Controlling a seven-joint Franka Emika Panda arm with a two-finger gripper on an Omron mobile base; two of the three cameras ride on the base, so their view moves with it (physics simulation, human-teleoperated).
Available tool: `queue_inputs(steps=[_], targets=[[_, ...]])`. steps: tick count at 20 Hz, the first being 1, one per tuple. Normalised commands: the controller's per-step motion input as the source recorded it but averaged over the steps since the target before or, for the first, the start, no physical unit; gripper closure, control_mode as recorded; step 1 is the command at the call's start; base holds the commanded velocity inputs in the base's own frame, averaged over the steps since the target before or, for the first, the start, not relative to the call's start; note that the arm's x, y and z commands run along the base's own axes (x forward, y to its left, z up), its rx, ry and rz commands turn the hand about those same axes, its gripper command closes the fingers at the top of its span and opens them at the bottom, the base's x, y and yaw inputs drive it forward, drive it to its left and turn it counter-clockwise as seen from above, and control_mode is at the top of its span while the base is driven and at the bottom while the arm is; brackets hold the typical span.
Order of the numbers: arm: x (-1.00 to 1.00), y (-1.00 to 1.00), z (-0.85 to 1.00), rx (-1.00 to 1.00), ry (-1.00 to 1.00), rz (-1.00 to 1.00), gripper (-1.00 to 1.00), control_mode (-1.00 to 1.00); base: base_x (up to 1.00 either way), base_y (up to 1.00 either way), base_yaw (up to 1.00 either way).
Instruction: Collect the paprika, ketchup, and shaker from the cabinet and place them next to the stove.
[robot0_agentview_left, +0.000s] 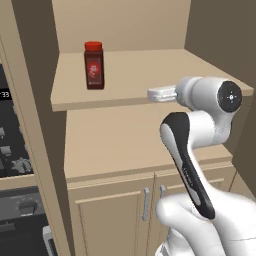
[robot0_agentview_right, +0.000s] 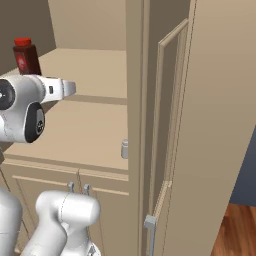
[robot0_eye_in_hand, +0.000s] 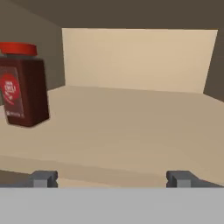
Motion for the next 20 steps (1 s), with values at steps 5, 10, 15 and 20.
queue_inputs(steps=[5,10,15,20], targets=[[-0.02,0.05,0.07,0.0,-0.07,-0.04,-1.0,-1.0,0.0,0.0,0.0],[-0.02,0.0,0.09,0.01,-0.06,0.0,-1.0,-1.0,0.0,0.0,0.0],[-0.04,0.0,0.28,0.01,-0.1,0.0,-1.0,-1.0,0.0,0.0,0.0],[-0.03,0.0,0.28,0.04,-0.08,0.0,-1.0,-1.0,0.0,0.0,0.0]])
